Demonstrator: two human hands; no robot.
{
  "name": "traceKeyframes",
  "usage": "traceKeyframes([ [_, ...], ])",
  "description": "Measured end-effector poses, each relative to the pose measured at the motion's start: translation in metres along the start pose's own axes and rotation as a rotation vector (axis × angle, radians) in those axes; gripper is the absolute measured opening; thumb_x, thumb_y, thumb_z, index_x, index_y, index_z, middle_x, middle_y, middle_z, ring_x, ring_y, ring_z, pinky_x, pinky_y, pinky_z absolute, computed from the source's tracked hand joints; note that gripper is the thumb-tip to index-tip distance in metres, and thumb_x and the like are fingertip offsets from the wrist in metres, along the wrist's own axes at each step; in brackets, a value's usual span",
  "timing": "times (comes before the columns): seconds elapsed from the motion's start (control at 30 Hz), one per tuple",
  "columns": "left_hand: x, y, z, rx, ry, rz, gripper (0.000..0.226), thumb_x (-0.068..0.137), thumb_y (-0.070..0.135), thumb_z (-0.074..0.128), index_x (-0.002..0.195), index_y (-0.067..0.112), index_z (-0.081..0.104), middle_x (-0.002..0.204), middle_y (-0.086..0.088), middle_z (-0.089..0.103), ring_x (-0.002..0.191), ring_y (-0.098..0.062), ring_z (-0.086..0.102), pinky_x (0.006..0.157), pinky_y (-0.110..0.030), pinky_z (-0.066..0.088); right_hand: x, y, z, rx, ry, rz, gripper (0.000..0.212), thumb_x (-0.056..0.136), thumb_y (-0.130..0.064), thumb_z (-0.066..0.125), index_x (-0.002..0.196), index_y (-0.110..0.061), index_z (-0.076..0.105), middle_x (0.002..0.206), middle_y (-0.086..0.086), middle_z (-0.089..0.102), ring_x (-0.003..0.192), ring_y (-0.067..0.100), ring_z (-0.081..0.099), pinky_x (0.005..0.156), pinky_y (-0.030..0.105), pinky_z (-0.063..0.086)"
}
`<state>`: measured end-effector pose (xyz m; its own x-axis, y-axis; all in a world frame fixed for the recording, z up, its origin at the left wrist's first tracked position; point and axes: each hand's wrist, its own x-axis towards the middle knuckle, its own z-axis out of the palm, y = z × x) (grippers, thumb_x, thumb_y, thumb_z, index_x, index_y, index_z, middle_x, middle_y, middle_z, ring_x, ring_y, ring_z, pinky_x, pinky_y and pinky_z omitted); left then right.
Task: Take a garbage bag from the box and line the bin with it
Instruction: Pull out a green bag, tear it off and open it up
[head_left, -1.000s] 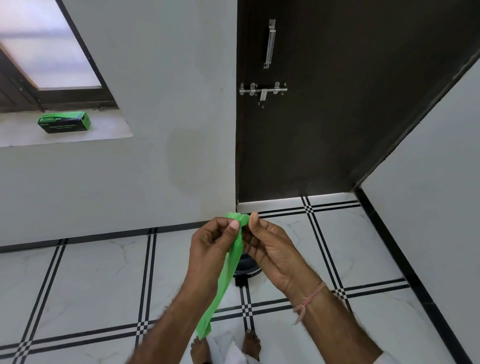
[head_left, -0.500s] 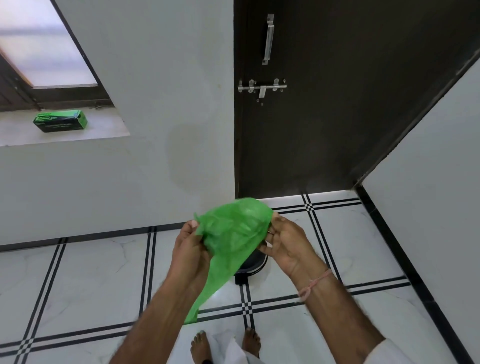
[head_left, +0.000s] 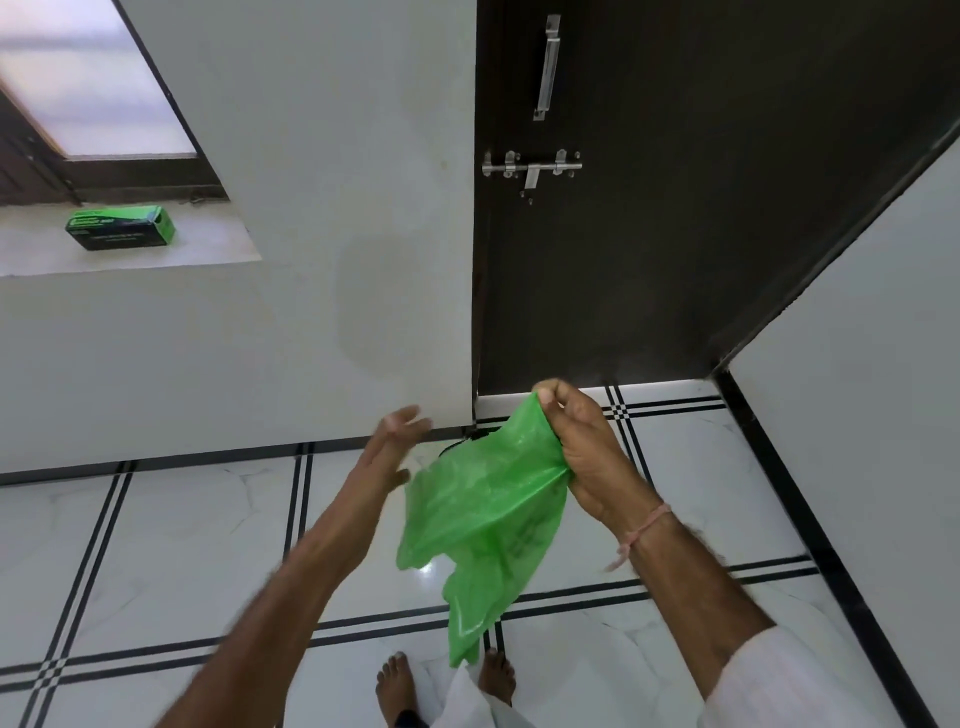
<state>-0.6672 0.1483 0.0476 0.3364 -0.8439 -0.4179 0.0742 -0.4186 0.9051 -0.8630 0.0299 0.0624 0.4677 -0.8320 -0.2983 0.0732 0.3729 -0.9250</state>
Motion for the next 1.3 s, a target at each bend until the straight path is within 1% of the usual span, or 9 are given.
traceKeyframes([
  [0.1, 0.004, 0.010, 0.019, 0.111, -0.343, 0.045, 0.065, 0.092, 0.058, 0.060, 0.150, 0.032, 0.046, 0.148, 0.008, 0.056, 0.130, -0.008, 0.057, 0.116, -0.045, 0.042, 0.005, -0.008, 0.002, -0.053, -0.115, 0.025, 0.020, 0.107, -0.023, 0.051, 0.090, -0.015, 0.058, 0.064, -0.009, 0.059, 0.057, 0.004, 0.055, 0.057, 0.020, 0.053],
  [0.2, 0.003, 0.005, 0.022, 0.081, -0.501, 0.047, 0.035, 0.097, 0.031, 0.069, 0.123, 0.007, 0.070, 0.122, -0.015, 0.074, 0.113, -0.035, 0.071, 0.103, -0.054, 0.053, 0.014, -0.014, -0.003, -0.064, -0.143, 0.029, 0.019, 0.106, -0.024, 0.051, 0.090, -0.016, 0.058, 0.065, -0.007, 0.057, 0.056, 0.004, 0.054, 0.055, 0.020, 0.052],
  [0.5, -0.004, 0.010, 0.039, -0.284, -0.398, -0.032, 0.030, 0.093, 0.018, 0.067, 0.109, -0.006, 0.073, 0.106, -0.026, 0.076, 0.091, -0.033, 0.076, 0.082, -0.041, 0.062, 0.038, -0.008, 0.001, -0.121, -0.088, 0.028, 0.019, 0.105, -0.022, 0.056, 0.089, -0.013, 0.060, 0.064, -0.009, 0.062, 0.056, 0.002, 0.057, 0.056, 0.019, 0.052],
  [0.67, -0.009, 0.007, 0.049, -0.210, -0.060, 0.046, 0.019, 0.090, 0.021, 0.075, 0.091, 0.003, 0.078, 0.092, -0.021, 0.079, 0.083, -0.039, 0.076, 0.078, -0.048, 0.063, 0.014, 0.006, 0.003, -0.489, 0.462, -0.347, 0.019, 0.099, -0.034, 0.066, 0.096, -0.015, 0.064, 0.089, -0.005, 0.068, 0.076, 0.000, 0.060, 0.067, 0.010, 0.047],
  [0.73, -0.006, 0.002, 0.052, -0.133, 0.044, 0.134, 0.017, 0.088, 0.025, 0.079, 0.085, 0.008, 0.078, 0.085, -0.020, 0.078, 0.080, -0.045, 0.074, 0.076, -0.055, 0.062, -0.014, 0.007, 0.013, -0.342, 0.305, -0.147, 0.032, 0.097, -0.046, 0.065, 0.090, -0.015, 0.066, 0.080, -0.007, 0.066, 0.068, 0.001, 0.056, 0.061, 0.013, 0.046],
  [0.8, -0.004, -0.003, 0.055, -0.011, 0.080, 0.212, 0.015, 0.085, 0.027, 0.082, 0.073, 0.021, 0.076, 0.069, -0.006, 0.074, 0.064, -0.032, 0.068, 0.062, -0.041, 0.059, -0.033, 0.013, 0.021, -0.238, 0.084, 0.167, 0.048, 0.091, -0.057, 0.065, 0.097, -0.010, 0.070, 0.081, -0.004, 0.070, 0.071, 0.007, 0.060, 0.062, 0.020, 0.051],
  [0.9, -0.004, -0.008, 0.058, 0.091, 0.082, 0.252, 0.016, 0.084, 0.021, 0.083, 0.071, 0.021, 0.074, 0.065, 0.000, 0.072, 0.057, -0.010, 0.063, 0.057, -0.021, 0.050, -0.034, 0.021, 0.019, -0.102, 0.018, 0.288, 0.051, 0.089, -0.055, 0.071, 0.107, -0.007, 0.072, 0.091, 0.001, 0.077, 0.082, 0.011, 0.070, 0.074, 0.028, 0.058],
  [1.07, -0.002, -0.019, 0.052, -0.017, 0.066, 0.198, 0.005, 0.089, 0.019, 0.078, 0.085, 0.017, 0.079, 0.079, -0.006, 0.078, 0.075, -0.030, 0.075, 0.072, -0.046, 0.062, -0.016, 0.036, 0.021, 0.032, -0.054, 0.342, 0.041, 0.092, -0.042, 0.073, 0.112, -0.007, 0.071, 0.112, 0.015, 0.077, 0.100, 0.022, 0.072, 0.091, 0.040, 0.058],
  [1.3, 0.007, -0.036, 0.017, -0.039, 0.010, 0.135, 0.004, 0.088, 0.016, 0.079, 0.092, 0.016, 0.081, 0.089, -0.011, 0.081, 0.087, -0.038, 0.076, 0.085, -0.062, 0.059, 0.001, 0.057, 0.059, 0.099, -0.035, 0.382, 0.025, 0.093, -0.029, 0.074, 0.107, -0.009, 0.073, 0.090, 0.005, 0.075, 0.082, 0.014, 0.069, 0.085, 0.040, 0.058],
])
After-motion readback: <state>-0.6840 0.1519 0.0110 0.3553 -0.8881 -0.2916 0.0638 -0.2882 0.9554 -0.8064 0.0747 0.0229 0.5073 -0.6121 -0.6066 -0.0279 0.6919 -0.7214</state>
